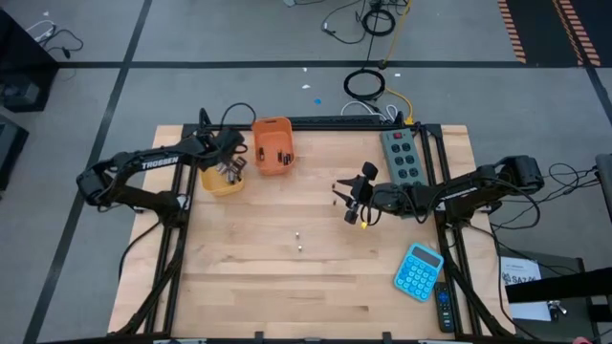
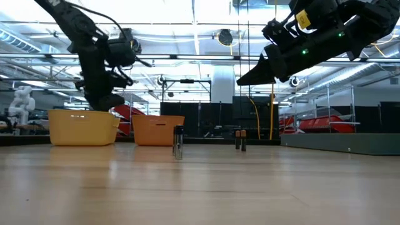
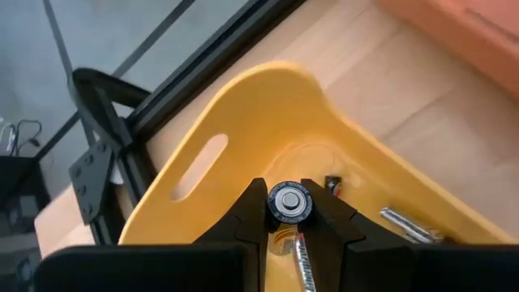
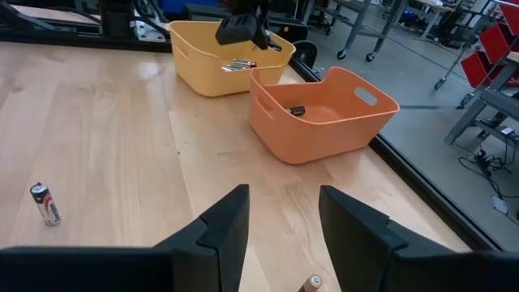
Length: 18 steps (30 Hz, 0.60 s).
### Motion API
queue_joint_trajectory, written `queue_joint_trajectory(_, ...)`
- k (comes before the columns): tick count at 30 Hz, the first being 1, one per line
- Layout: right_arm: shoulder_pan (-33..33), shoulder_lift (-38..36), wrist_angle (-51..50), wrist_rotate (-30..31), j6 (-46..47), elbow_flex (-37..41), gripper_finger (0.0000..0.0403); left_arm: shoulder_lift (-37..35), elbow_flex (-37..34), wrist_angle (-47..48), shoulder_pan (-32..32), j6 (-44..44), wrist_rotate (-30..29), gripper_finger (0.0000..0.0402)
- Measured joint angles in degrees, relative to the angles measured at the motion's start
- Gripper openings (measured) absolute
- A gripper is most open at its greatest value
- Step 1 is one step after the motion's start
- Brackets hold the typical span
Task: Sort batteries
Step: Put the silver battery into the yellow bin
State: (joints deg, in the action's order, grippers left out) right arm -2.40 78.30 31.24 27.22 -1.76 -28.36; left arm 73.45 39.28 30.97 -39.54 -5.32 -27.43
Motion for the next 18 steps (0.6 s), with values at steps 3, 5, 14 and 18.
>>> queue_joint_trajectory(3, -0.1, 0.0, 0.1, 0.0, 0.0, 0.0, 0.0141, 0.0, -2.4, -3.7, -1.8, 1.4, 1.4, 0.0056)
queue_joint_trajectory(5, -0.1, 0.0, 0.1, 0.1, 0.0, 0.0, 0.0141, 0.0, -4.0, -5.9, -2.8, 2.0, 4.6, 0.0056)
queue_joint_trajectory(14, -0.1, 0.0, 1.2, 0.1, 0.0, 0.0, 0.0141, 0.1, -7.1, -10.8, -6.0, 2.8, 9.3, 0.0056)
queue_joint_trajectory(18, -0.1, 0.0, 1.4, 0.1, 0.0, 0.0, 0.0141, 0.1, -7.1, -11.2, -7.4, 2.7, 9.8, 0.0056)
